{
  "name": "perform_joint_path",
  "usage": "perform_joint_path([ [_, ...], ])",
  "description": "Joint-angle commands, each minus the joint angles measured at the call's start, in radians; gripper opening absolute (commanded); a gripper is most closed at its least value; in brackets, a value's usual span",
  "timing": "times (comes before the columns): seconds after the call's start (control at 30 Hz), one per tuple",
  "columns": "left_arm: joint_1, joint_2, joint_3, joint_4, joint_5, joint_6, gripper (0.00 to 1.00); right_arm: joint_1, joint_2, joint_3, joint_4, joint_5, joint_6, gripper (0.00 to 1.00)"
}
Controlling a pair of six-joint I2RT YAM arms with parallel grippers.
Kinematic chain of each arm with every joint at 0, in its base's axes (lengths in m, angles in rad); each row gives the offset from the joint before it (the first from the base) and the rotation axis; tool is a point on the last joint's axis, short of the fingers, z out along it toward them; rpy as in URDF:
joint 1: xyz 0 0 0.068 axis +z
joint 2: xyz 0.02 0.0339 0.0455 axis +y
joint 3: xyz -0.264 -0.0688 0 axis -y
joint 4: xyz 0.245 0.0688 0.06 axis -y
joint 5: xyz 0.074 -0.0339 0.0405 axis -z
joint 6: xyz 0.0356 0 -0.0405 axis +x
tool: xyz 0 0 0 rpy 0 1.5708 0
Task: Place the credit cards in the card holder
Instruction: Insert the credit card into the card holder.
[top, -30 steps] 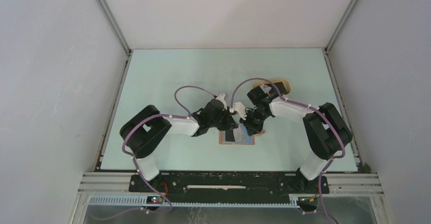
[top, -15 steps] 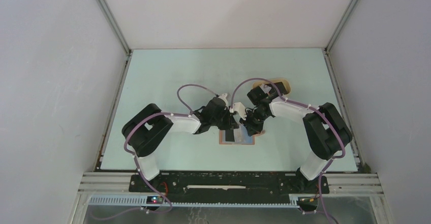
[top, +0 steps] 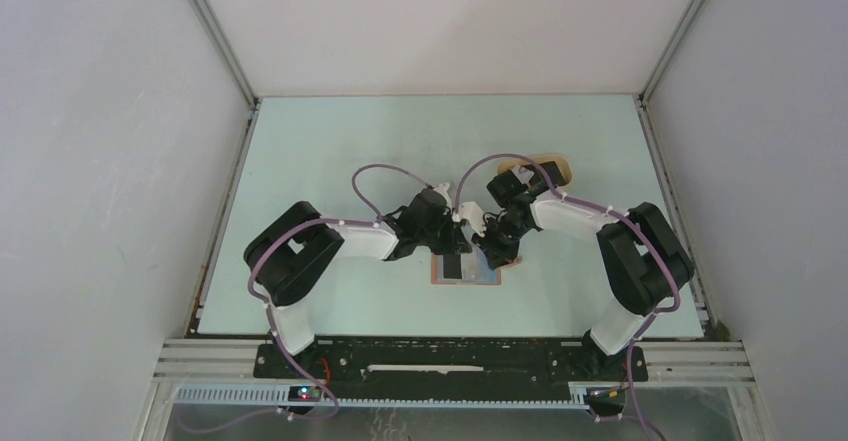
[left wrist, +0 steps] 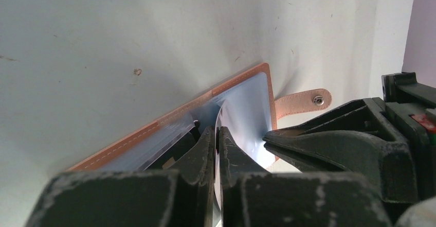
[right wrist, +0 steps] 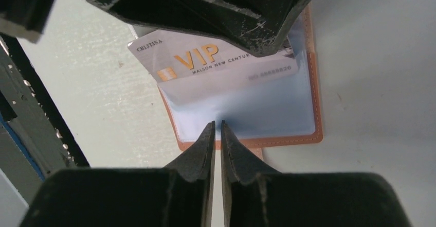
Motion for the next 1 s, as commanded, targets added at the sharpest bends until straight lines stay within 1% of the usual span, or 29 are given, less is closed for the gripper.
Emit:
perform_joint_path([
  [0.0, -0.016, 0.059, 0.032, -0.102, -0.012, 0.07, 0.07, 0.015, -0.055, 0.024, -0.011, -0.044, -0.011, 0.16],
  [0.2, -0.016, 0.063, 0.035, -0.104, -0.02, 0.072, 0.09, 0.015, -0.112, 0.025, -0.017, -0.073, -0.029, 0.22],
  [0.37, -0.016, 0.066, 0.038, -0.105, -0.022, 0.073, 0.1, 0.018, -0.182, 0.003, -0.016, -0.128, -0.079, 0.22],
  [0.47, -0.015, 0.069, 0.039, -0.105, -0.022, 0.075, 0.11, 0.041, -0.248, -0.027, -0.012, -0.174, -0.159, 0.19],
  [0.57, -0.014, 0.07, 0.041, -0.105, -0.022, 0.076, 0.12, 0.094, -0.32, -0.079, 0.019, -0.192, -0.267, 0.18],
  [0.63, -0.014, 0.07, 0.041, -0.106, -0.022, 0.078, 0.12, 0.144, -0.355, -0.116, 0.061, -0.174, -0.342, 0.17],
  [0.73, -0.013, 0.071, 0.042, -0.105, -0.02, 0.078, 0.13, 0.205, -0.357, -0.131, 0.129, -0.103, -0.402, 0.11],
  [0.83, -0.014, 0.073, 0.042, -0.105, -0.019, 0.078, 0.13, 0.252, -0.328, -0.131, 0.196, -0.02, -0.426, 0.05],
  [0.97, -0.013, 0.074, 0.043, -0.105, -0.019, 0.08, 0.14, 0.299, -0.262, -0.13, 0.286, 0.072, -0.424, 0.02],
])
